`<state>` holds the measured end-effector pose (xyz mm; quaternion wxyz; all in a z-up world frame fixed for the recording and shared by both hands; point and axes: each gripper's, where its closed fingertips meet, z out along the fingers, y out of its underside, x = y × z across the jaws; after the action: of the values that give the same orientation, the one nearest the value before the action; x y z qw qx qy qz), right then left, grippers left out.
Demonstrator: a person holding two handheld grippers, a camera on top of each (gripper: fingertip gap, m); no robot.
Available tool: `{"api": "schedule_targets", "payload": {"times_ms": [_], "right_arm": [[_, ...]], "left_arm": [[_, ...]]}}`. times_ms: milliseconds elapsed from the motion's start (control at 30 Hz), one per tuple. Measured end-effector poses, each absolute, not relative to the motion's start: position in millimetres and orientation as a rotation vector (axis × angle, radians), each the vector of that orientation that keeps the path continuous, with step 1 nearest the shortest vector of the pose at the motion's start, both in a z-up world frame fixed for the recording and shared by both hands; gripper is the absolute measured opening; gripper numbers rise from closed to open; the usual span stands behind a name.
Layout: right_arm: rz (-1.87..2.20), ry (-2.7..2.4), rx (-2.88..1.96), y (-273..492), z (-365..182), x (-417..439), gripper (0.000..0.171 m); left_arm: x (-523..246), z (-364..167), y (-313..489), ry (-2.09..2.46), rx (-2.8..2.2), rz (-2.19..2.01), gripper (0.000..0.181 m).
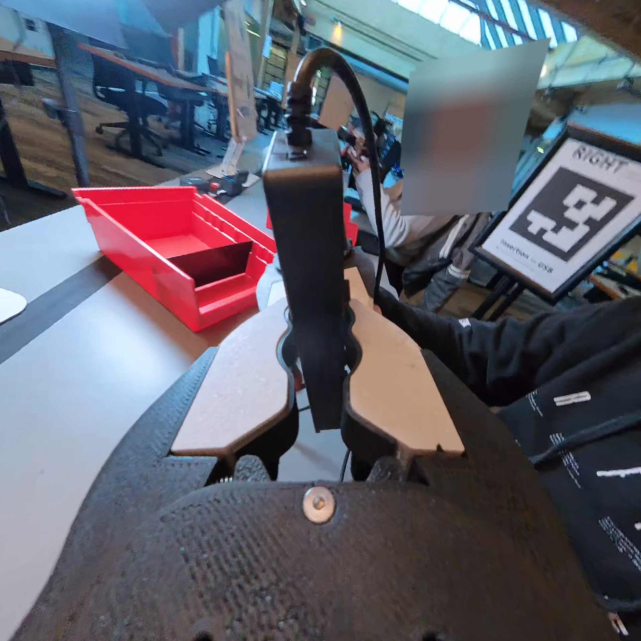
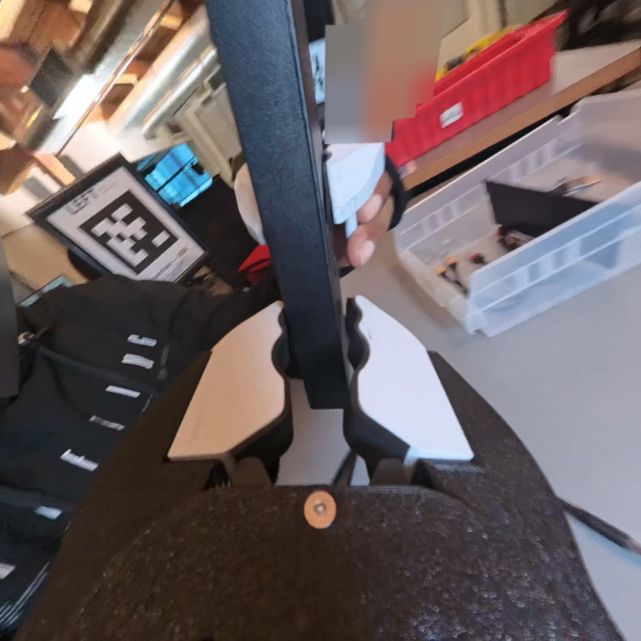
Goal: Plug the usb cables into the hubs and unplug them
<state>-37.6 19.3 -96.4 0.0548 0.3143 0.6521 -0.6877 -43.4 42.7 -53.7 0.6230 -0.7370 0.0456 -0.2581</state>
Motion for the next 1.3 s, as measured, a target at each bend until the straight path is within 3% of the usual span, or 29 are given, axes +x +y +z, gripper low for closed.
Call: {"api": "schedule_targets", "payload": {"times_ms": [67,133,300,367,500,600,733,833,900,933,967,1000,1200,1300], "right_arm": [[-2.238,2.006,1.160,51.1,-89.4,-60.5,0.051],[-2.379,2.000,1.410,94.7,-80.4,-76.9,0.042],[-2.565,2.002,1.621,167.3,-57.9,-66.3,0.045],[-2.399,2.268,1.575,167.6,-69.5,-55.6,0.051],[-1.786,2.866,1.400,143.5,-120.7,-39.3,0.078],[-1.438,3.062,1.284,121.1,-164.6,-47.0,0.086],[-1.186,3.198,1.376,114.2,-219.8,-89.1,0.088],[-1.268,3.207,1.334,96.7,-246.3,-112.5,0.093],[-1.343,3.228,1.353,93.1,-249.9,-126.3,0.086],[-1.356,3.246,1.343,93.2,-249.4,-128.7,0.067],[-1.378,3.264,1.285,91.1,-246.8,-126.7,0.014],[-1.406,3.248,1.223,86.7,-242.1,-121.6,0.006],[-1.753,3.116,1.012,79.4,-166.0,-85.8,0.005],[-1.676,3.233,0.882,84.3,-143.4,-63.4,0.005]], "left_arm": [[-57.9,-56.6,39.2,0.049,-1.699,-0.584,0.025],[-68.2,-58.2,35.0,0.006,-1.695,-0.595,0.025],[-100.6,-47.9,25.2,-0.133,-1.593,-0.600,0.025],[-112.3,-46.2,19.9,-0.167,-1.573,-0.577,0.025],[-125.0,-48.2,11.9,-0.194,-1.574,-0.559,0.025],[-129.1,-52.8,10.0,-0.202,-1.590,-0.555,0.025],[-127.1,-57.5,9.5,-0.184,-1.618,-0.560,0.024],[-123.6,-61.2,11.6,-0.167,-1.642,-0.565,0.025],[-120.3,-65.0,13.9,-0.154,-1.665,-0.566,0.025],[-119.2,-66.7,14.9,-0.149,-1.675,-0.560,0.025],[-119.3,-68.2,15.7,-0.148,-1.684,-0.551,0.024],[-120.8,-70.3,16.0,-0.155,-1.697,-0.536,0.025],[-137.3,-96.1,16.0,-0.211,-1.829,-0.422,0.025],[-127.9,-109.1,18.1,-0.170,-1.884,-0.495,0.025]]}}
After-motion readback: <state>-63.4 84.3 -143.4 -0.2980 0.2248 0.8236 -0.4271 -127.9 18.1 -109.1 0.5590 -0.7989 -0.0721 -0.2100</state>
